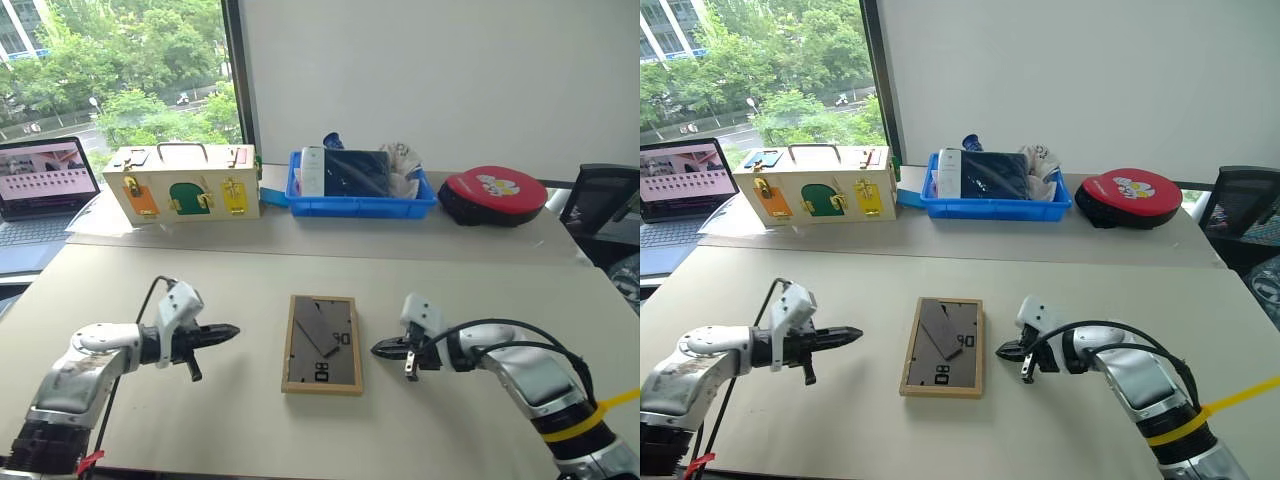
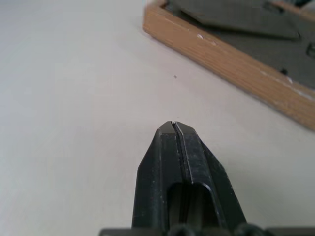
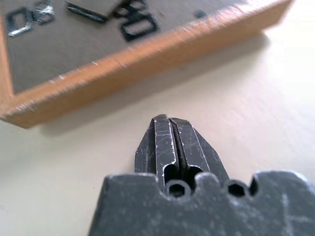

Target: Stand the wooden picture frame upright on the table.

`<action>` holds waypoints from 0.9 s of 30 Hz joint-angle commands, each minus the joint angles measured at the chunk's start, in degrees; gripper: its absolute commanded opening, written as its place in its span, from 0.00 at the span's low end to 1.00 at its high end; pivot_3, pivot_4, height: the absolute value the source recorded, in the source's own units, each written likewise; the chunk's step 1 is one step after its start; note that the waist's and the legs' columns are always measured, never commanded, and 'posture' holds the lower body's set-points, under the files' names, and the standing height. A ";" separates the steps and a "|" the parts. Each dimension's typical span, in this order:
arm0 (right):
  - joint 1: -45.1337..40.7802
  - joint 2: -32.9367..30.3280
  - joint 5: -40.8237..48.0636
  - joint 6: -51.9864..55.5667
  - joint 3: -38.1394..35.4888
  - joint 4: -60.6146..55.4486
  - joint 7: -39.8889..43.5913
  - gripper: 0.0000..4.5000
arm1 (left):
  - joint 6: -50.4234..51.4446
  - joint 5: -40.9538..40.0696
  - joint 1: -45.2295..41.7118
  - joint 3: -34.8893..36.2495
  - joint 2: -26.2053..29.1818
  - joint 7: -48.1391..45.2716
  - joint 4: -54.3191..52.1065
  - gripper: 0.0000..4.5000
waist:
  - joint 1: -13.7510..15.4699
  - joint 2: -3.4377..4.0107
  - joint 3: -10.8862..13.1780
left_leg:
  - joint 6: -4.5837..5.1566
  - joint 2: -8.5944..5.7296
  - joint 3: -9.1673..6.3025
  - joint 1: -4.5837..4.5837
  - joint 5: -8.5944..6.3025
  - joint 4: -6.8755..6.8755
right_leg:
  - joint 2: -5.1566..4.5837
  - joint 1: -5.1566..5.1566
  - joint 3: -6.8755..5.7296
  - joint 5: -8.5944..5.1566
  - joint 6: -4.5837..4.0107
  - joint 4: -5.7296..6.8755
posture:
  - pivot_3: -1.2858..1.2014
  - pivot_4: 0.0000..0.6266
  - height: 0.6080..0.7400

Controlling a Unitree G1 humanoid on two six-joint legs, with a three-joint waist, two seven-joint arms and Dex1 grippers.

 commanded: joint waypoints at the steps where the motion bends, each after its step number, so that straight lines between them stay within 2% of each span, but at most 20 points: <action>1: -0.95 -1.85 5.37 -2.79 -5.94 -2.06 4.53 0.00 | 16.36 -12.87 2.56 7.61 1.90 2.92 -5.86 0.00 | -0.34 -0.11 0.07 | 0.00 0.01 -0.04 0.00 0.00 -0.01 | 0.02 0.00 -0.02 -0.01 0.02 0.02 | 0.52 0.24 0.89; 4: -1.68 -2.05 7.53 -3.75 -7.55 -2.43 6.46 0.00 | 25.15 -20.31 3.90 10.05 2.44 4.38 -8.04 0.00 | -0.92 -0.11 0.08 | -0.05 0.00 -0.03 0.01 -0.06 -0.06 | 0.00 0.01 0.02 0.04 -0.09 -0.01 | 0.52 0.24 0.89; 5: -1.81 -1.90 8.74 -3.08 -8.02 -2.89 6.82 0.00 | 27.63 -23.83 3.70 10.84 2.40 3.84 -8.25 0.09 | -0.87 -0.13 0.09 | -0.05 0.00 -0.04 0.02 -0.06 -0.07 | 0.01 0.00 0.00 0.08 -0.20 -0.01 | 0.52 0.24 0.89; 6: -2.06 -1.65 9.95 -2.30 -8.47 -3.32 6.98 0.00 | 29.46 -25.91 3.88 10.98 2.52 3.56 -8.47 0.13 | -0.77 -0.13 0.09 | -0.05 0.01 -0.06 0.02 -0.06 -0.08 | 0.01 -0.01 -0.03 0.08 -0.22 0.01 | 0.52 0.24 0.89; 7: -2.26 -1.47 10.75 -1.80 -8.76 -3.56 7.05 0.00 | 30.77 -27.41 3.98 11.05 2.62 3.61 -8.59 0.21 | -0.70 -0.14 0.09 | -0.05 0.01 -0.07 0.01 -0.06 -0.07 | 0.02 -0.03 -0.03 0.08 -0.22 0.01 | 0.52 0.24 0.89; 8: -2.41 -1.37 11.89 -0.95 -9.08 -4.07 7.11 0.00 | 31.66 -27.97 4.20 10.40 2.75 4.01 -9.05 0.26 | -0.61 -0.14 0.09 | -0.05 0.01 -0.07 0.01 -0.06 -0.07 | 0.01 -0.03 -0.03 0.08 -0.21 0.01 | 0.52 0.24 0.89; 9: -2.54 -1.37 12.84 -0.19 -9.27 -4.49 7.14 0.00 | 31.99 -27.80 4.21 9.59 2.69 4.94 -9.23 0.37 | -0.56 -0.14 0.09 | -0.06 0.00 -0.06 0.01 -0.06 -0.07 | 0.00 -0.01 -0.03 0.08 -0.22 0.01 | 0.52 0.24 0.89; 10: -2.58 -1.29 13.44 0.00 -9.36 -4.82 7.09 0.00 | 32.15 -27.16 4.01 8.44 2.24 6.20 -8.95 0.43 | -0.49 -0.14 0.09 | -0.06 -0.01 -0.07 0.01 -0.06 -0.07 | 0.00 -0.02 -0.02 0.08 -0.22 0.00 | 0.52 0.24 0.89; 16: -0.75 -2.16 11.88 -2.59 -8.60 -4.94 6.46 0.00 | 37.30 -30.92 -0.02 6.34 -4.61 14.69 -7.57 0.88 | -0.03 -0.17 0.11 | -0.06 -0.03 -0.06 -0.01 -0.06 -0.05 | -0.01 0.00 -0.02 0.13 -0.30 -0.04 | 0.52 0.24 0.89; 17: -0.35 -2.12 11.12 -3.56 -8.51 -4.56 6.16 0.00 | 38.32 -31.73 -1.20 6.57 -5.94 16.39 -6.67 0.98 | 0.00 -0.17 0.11 | -0.06 -0.03 -0.06 -0.01 -0.06 -0.05 | -0.01 0.00 -0.02 0.13 -0.31 -0.05 | 0.52 0.24 0.89; 24: 2.85 -2.23 8.10 -6.46 -7.05 -4.28 5.44 0.00 | 42.20 -32.74 -5.79 4.23 -12.32 24.00 -3.79 0.98 | -0.30 -0.17 0.11 | -0.06 -0.04 -0.07 0.00 -0.06 -0.04 | -0.01 0.01 -0.02 0.13 -0.31 -0.04 | 0.52 0.24 0.89; 27: 3.69 -2.07 7.24 -7.18 -6.83 -4.19 4.95 0.00 | 41.44 -26.92 -5.69 -0.90 -11.56 27.19 -4.11 0.98 | -0.36 -0.17 0.11 | -0.06 -0.05 -0.08 0.00 -0.06 -0.05 | 0.00 0.02 -0.01 0.14 -0.31 -0.03 | 0.52 0.24 0.89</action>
